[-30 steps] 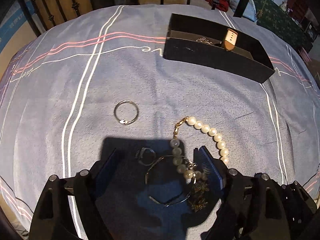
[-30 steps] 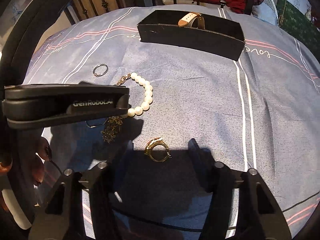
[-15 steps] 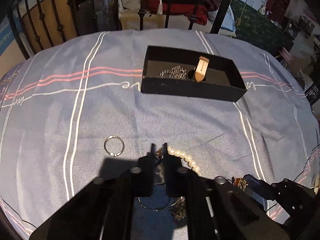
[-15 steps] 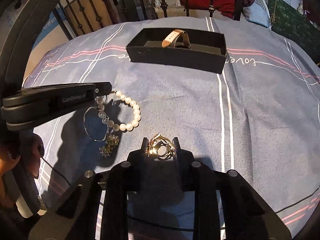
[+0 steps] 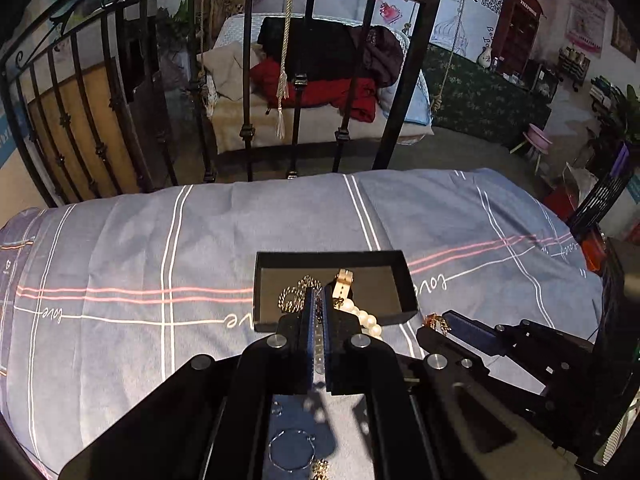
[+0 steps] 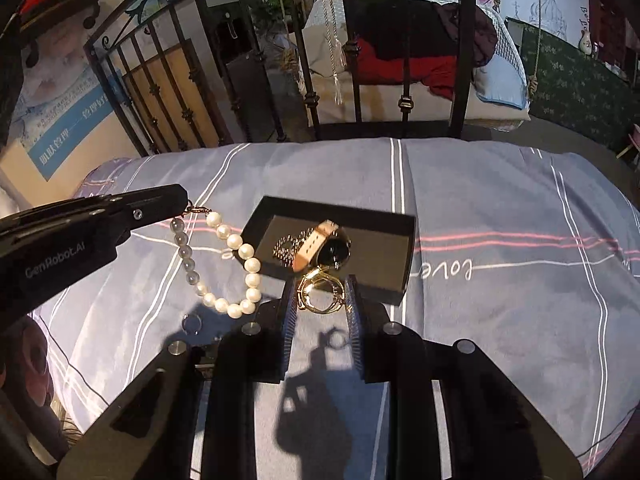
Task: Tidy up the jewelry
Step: 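Carry the pearl bracelet and gold earring over the box and open both grippers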
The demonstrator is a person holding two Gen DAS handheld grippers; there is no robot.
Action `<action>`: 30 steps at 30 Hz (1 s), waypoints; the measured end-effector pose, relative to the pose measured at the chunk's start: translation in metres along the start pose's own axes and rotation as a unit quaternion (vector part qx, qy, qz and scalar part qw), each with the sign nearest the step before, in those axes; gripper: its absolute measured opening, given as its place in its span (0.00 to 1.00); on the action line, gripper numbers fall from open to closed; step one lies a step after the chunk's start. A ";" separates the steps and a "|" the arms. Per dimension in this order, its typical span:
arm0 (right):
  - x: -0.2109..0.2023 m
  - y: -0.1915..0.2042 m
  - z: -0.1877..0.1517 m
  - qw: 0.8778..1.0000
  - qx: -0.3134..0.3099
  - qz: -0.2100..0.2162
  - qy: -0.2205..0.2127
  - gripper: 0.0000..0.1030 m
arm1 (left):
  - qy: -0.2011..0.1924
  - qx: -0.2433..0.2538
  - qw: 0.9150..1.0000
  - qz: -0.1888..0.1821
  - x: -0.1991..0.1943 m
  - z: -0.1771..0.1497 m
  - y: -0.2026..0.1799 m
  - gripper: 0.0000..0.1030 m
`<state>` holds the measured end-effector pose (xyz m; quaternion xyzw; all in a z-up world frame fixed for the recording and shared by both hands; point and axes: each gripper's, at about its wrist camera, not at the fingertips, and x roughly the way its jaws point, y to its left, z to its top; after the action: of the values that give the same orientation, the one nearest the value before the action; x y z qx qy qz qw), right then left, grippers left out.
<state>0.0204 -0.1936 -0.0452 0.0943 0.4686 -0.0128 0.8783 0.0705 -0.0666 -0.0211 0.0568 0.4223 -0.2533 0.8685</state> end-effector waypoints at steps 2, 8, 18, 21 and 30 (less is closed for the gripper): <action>0.012 -0.002 0.014 1.000 -0.001 -0.005 0.000 0.24 | -0.003 -0.003 1.000 0.002 0.007 0.014 0.002 0.03; 0.058 -0.010 0.042 1.000 0.005 -0.013 0.023 0.24 | 0.012 -0.008 1.000 0.007 0.044 0.031 0.007 0.03; 0.091 -0.017 0.032 0.998 -0.004 -0.041 0.045 0.63 | 0.055 0.003 0.997 0.055 0.079 0.016 0.014 0.35; 0.073 -0.017 0.021 0.999 -0.001 -0.039 0.038 0.65 | 0.035 -0.010 0.996 0.077 0.049 0.002 0.020 0.64; -0.004 0.030 -0.062 0.999 -0.031 -0.017 0.021 0.70 | 0.013 -0.061 0.995 0.077 -0.042 -0.043 0.026 0.94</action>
<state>-0.0298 -0.1530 -0.0710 0.0594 0.4890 -0.0111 0.8702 0.0317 -0.0142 -0.0193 0.0392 0.4430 -0.1582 0.8816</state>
